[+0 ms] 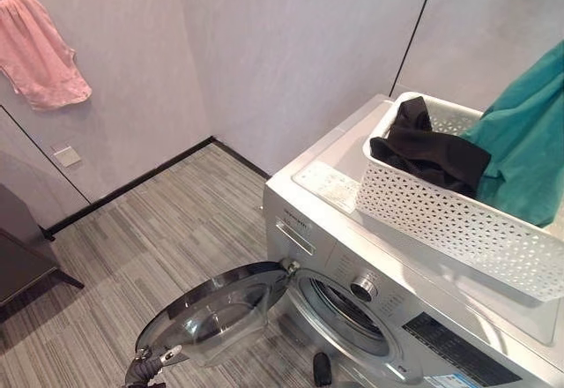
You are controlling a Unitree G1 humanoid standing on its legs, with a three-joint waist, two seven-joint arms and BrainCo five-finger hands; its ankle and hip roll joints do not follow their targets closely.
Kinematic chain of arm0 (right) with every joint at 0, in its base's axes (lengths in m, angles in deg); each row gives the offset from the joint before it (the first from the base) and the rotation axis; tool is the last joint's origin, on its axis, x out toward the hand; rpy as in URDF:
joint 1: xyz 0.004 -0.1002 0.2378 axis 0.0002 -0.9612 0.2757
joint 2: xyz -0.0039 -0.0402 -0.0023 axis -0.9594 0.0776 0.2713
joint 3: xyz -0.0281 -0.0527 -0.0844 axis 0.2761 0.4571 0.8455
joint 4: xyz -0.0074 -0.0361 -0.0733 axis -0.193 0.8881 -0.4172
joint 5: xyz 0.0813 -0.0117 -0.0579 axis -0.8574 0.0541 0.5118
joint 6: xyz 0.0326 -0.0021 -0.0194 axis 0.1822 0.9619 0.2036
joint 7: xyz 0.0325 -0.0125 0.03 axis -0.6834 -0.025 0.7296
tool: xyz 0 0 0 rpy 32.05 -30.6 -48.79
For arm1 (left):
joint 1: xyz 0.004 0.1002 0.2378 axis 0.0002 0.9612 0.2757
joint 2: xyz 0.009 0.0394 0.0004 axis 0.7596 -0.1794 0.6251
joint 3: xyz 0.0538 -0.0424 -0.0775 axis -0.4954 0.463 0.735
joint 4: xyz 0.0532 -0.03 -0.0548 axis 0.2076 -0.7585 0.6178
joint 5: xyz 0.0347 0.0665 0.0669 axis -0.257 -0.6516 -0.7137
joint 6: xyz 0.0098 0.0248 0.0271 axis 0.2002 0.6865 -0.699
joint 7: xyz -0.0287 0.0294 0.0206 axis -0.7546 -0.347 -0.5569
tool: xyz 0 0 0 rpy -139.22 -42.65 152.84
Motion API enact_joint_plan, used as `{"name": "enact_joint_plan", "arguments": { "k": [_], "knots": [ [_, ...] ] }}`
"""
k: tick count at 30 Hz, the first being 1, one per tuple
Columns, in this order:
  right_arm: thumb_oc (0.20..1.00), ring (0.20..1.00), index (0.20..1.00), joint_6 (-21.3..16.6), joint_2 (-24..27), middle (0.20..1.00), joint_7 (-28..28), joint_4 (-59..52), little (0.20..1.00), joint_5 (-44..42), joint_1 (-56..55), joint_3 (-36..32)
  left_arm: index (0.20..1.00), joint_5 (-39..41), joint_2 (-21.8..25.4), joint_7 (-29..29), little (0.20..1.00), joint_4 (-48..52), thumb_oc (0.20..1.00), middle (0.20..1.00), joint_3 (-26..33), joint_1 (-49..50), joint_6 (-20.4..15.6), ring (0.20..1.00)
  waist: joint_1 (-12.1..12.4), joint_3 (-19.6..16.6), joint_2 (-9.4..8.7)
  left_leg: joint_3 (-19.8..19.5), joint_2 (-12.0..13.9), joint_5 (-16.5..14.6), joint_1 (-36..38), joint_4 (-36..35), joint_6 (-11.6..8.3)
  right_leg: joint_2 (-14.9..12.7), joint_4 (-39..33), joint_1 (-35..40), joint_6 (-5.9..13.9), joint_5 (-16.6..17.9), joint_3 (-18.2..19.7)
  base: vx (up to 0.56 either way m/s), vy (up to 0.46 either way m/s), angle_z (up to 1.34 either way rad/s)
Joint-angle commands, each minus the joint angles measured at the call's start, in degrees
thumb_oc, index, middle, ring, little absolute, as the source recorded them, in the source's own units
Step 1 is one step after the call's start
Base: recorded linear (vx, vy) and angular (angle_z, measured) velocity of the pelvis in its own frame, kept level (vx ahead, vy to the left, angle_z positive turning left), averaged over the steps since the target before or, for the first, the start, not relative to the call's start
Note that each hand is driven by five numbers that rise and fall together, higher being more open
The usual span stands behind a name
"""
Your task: Grab the laundry basket,head to the washer,open it,put in the laundry and shut it.
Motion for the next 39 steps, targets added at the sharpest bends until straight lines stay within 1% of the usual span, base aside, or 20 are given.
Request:
{"name": "enact_joint_plan", "arguments": {
  "k": [1, 4, 7, 8, 12, 15, 17, 19, 20, 22, 25, 27, 30, 31, 32, 33, 35, 36, 38, 39],
  "knots": [
    [0.200, 0.200, 0.200, 0.25, 3.01, 0.200, -2.99, 0.57, 0.200, 2.58, 4.58, -1.95, 1.000, -7.99, 2.45, -1.56, 1.000, 9.80, 1.000, 1.000, -8.45, -6.10, -5.35, 1.000, 0.37, -1.64, -1.46, -0.50, -1.14, -3.83, 1.47, 3.86, 5.00, -4.02, 10.29, -5.30, 3.36, -6.91, -0.80, 0.00, 0.000, 0.08],
    [0.200, 0.200, 0.200, 0.31, 3.51, 0.200, -3.49, 0.26, 0.200, 3.21, 4.76, -2.36, 1.000, -12.40, 4.12, -0.14, 1.000, 14.88, 1.000, 1.000, -8.98, -5.81, -5.39, 1.000, 0.53, -1.60, -1.59, -0.62, -1.20, -4.15, 1.26, 4.40, 5.00, -4.17, 9.96, -4.97, 3.42, -6.88, -0.85, -0.02, 0.015, 0.12],
    [0.200, 0.200, 0.200, 0.83, 4.53, 0.200, -3.67, -0.50, 0.200, 4.24, 4.05, -3.31, 1.000, -20.50, 7.73, 2.73, 1.000, 26.08, 1.000, 1.000, -7.68, -4.56, -5.85, 1.000, 1.18, -1.60, -1.94, -1.02, -1.34, -4.47, 1.02, 4.80, 5.10, -4.54, 9.66, -4.55, 3.50, -6.78, -1.13, -0.05, 0.002, 0.02],
    [0.200, 0.200, 0.200, 1.15, 4.84, 0.200, -3.13, -0.87, 0.200, 4.65, 3.34, -3.86, 1.000, -23.20, 8.61, 4.23, 1.000, 31.33, 1.000, 1.000, -5.25, -3.21, -5.53, 1.000, 1.51, -1.59, -2.46, -1.18, -1.58, -4.17, 0.81, 4.82, 5.04, -4.82, 9.44, -4.58, 3.38, -6.23, -1.20, 0.00, 0.000, 0.00],
    [0.200, 0.200, 0.200, 1.73, 4.85, 0.200, -2.25, -1.14, 0.200, 4.63, 2.36, -4.44, 1.000, -26.67, 9.49, 7.01, 1.000, 38.70, 1.000, 1.000, -0.82, -1.54, -4.83, 1.000, 1.80, -1.84, -2.69, -1.41, -1.54, -4.73, 1.02, 4.88, 5.27, -4.75, 9.51, -4.22, 3.56, -6.62, -1.26, -0.01, -0.003, 0.01],
    [0.200, 0.200, 0.200, 2.17, 4.23, 0.200, -0.43, -1.62, 0.200, 4.47, 1.23, -5.10, 1.000, -31.83, 10.43, 9.00, 1.000, 43.23, 1.000, 1.000, 3.50, -0.43, -2.49, 1.000, 1.93, -2.09, -2.75, -1.43, -1.77, -4.94, 1.25, 4.66, 5.45, -4.86, 9.53, -4.31, 3.58, -6.38, -1.12, -0.01, -0.002, 0.00],
    [0.200, 0.200, 0.200, 2.63, 4.24, 0.200, 0.64, -1.97, 0.200, 4.60, 0.23, -5.96, 1.000, -34.58, 11.24, 9.12, 1.000, 46.44, 1.000, 1.000, 5.90, 0.42, -2.03, 1.000, 2.06, -2.09, -2.80, -1.44, -1.88, -4.84, 1.18, 4.75, 5.44, -4.93, 9.68, -4.47, 3.48, -6.06, -1.05, 0.00, 0.000, 0.00],
    [0.200, 0.200, 0.200, 2.70, 3.91, 0.200, 1.10, -2.37, 0.200, 4.61, -0.47, -6.48, 1.000, -35.07, 11.32, 9.22, 1.000, 48.65, 1.000, 1.000, 7.50, 1.03, -1.92, 1.000, 2.07, -2.30, -2.82, -1.42, -1.82, -5.19, 1.37, 4.72, 5.55, -4.85, 9.71, -4.36, 3.60, -6.43, -0.98, 0.02, 0.003, -0.01],
    [0.200, 0.200, 0.200, 2.72, 3.54, 0.200, 1.70, -3.06, 0.200, 4.26, -1.62, -7.27, 1.000, -35.90, 11.58, 9.90, 1.000, 52.30, 1.000, 1.000, 9.85, 1.20, -2.27, 1.000, 2.09, -2.25, -2.98, -1.41, -1.92, -5.07, 1.32, 4.72, 5.47, -4.87, 9.85, -4.53, 3.49, -6.09, -0.92, 0.04, -0.003, 0.01],
    [0.200, 0.200, 0.200, 2.43, 3.47, 0.200, 1.99, -3.42, 0.200, 3.64, -2.74, -7.69, 1.000, -36.43, 12.42, 9.61, 1.000, 57.19, 1.000, 1.000, 10.93, 0.96, -3.61, 1.000, 2.05, -2.26, -2.86, -1.42, -1.76, -5.37, 1.51, 4.58, 5.54, -4.78, 9.84, -4.43, 3.71, -6.43, -1.01, 0.00, 0.000, 0.00],
    [0.200, 0.200, 0.200, 1.86, 4.12, 0.200, 1.67, -2.87, 0.200, 2.13, -2.60, -7.29, 1.000, -34.35, 14.84, 6.13, 1.000, 65.26, 1.000, 1.000, 10.53, 0.70, -6.21, 1.000, 1.98, -1.97, -2.86, -1.41, -1.77, -5.36, 1.58, 4.34, 5.50, -4.69, 9.71, -4.54, 3.80, -6.27, -0.96, -0.01, -0.006, 0.00],
    [0.200, 0.200, 0.200, 1.43, 4.63, 0.200, 1.59, -1.25, 0.200, 0.93, -0.05, -4.42, 1.000, -28.90, 18.30, 2.06, 1.000, 71.51, 1.000, 1.000, 9.42, -0.07, -7.96, 1.000, 2.03, -1.71, -2.93, -1.17, -1.85, -5.03, 1.47, 4.42, 5.31, -4.71, 9.75, -4.86, 3.76, -5.82, -0.82, 0.00, 0.000, 0.00],
    [0.200, 0.200, 0.200, 1.53, 4.53, 0.200, 1.76, -0.80, 0.200, 1.34, 2.08, -2.05, 1.000, -25.97, 19.05, 0.72, 1.000, 73.38, 1.000, 1.000, 8.29, -1.73, -7.85, 1.000, 1.77, -1.60, -2.76, -1.03, -1.83, -5.05, 1.54, 4.38, 5.28, -4.62, 9.83, -4.93, 3.76, -5.90, -0.67, -0.01, -0.005, -0.01],
    [0.200, 0.200, 0.200, 1.77, 4.15, 0.200, 1.82, -0.72, 0.200, 1.67, 2.79, -1.31, 1.000, -22.96, 18.82, -0.29, 1.000, 74.00, 1.000, 1.000, 6.63, -2.99, -7.94, 1.000, 1.51, -1.68, -2.85, -0.95, -1.89, -4.98, 1.56, 4.31, 5.27, -4.62, 9.82, -4.94, 3.74, -5.90, -0.61, 0.00, -0.010, -0.03],
    [0.200, 0.200, 0.200, 2.05, 3.59, 0.200, 1.76, -0.34, 0.200, 2.02, 5.68, 1.31, 1.000, -15.66, 18.19, -2.85, 1.000, 74.12, 1.000, 1.000, 2.65, -6.71, -7.97, 1.000, 1.18, -1.72, -2.67, -0.91, -1.80, -4.94, 1.75, 4.15, 5.29, -4.53, 9.94, -4.90, 3.71, -6.03, -0.62, 0.00, 0.000, 0.00],
    [0.200, 0.200, 0.200, 2.05, 3.68, 0.200, 1.72, -0.19, 0.200, 1.99, 6.03, 1.60, 1.000, -15.62, 18.11, -2.86, 1.000, 74.00, 1.000, 1.000, 2.64, -6.85, -8.01, 1.000, 1.18, -1.66, -2.62, -0.91, -1.85, -4.88, 1.71, 4.13, 5.29, -4.56, 9.91, -4.93, 3.71, -5.97, -0.59, 0.03, 0.006, -0.02],
    [0.200, 0.200, 0.200, 2.14, 2.69, 0.200, 1.38, 0.49, 0.200, 2.08, 8.28, 3.48, 1.000, -10.99, 17.11, -4.44, 1.000, 73.39, 1.000, 1.000, -1.69, -11.57, -7.59, 1.000, 0.66, -1.71, -2.40, -0.84, -1.83, -4.75, 1.79, 3.95, 5.27, -4.57, 9.93, -4.96, 3.73, -5.98, -0.56, 0.00, 0.000, 0.00],
    [0.200, 0.200, 0.200, 2.44, 1.18, 0.200, 1.02, 1.30, 0.200, 2.17, 9.71, 4.92, 1.000, -7.93, 15.62, -6.22, 1.000, 71.82, 1.000, 1.000, -7.12, -17.18, -6.44, 1.000, -0.09, -1.89, -2.13, -0.64, -1.85, -4.71, 1.95, 3.70, 5.22, -4.53, 10.05, -4.99, 3.78, -6.04, -0.51, 0.00, 0.000, 0.00],
    [0.200, 0.200, 0.200, 2.42, 1.31, 0.200, 0.99, 1.40, 0.200, 2.13, 9.86, 5.01, 1.000, -7.94, 15.55, -6.18, 1.000, 71.63, 1.000, 1.000, -7.24, -17.42, -6.53, 1.000, -0.01, -1.82, -2.08, -0.63, -1.87, -4.69, 1.94, 3.69, 5.22, -4.54, 10.05, -5.02, 3.78, -6.03, -0.49, 0.00, 0.000, 0.00],
    [0.200, 0.200, 0.200, 2.71, 0.09, 0.200, 0.64, 1.99, 0.200, 2.23, 10.89, 5.76, 1.000, -5.11, 14.00, -7.27, 1.000, 69.93, 1.000, 1.000, -11.13, -21.74, -5.48, 1.000, -0.68, -1.98, -1.89, -0.45, -1.79, -4.75, 2.11, 3.53, 5.21, -4.48, 10.20, -5.06, 3.86, -6.11, -0.53, 0.00, 0.000, 0.00]
  ]
}}
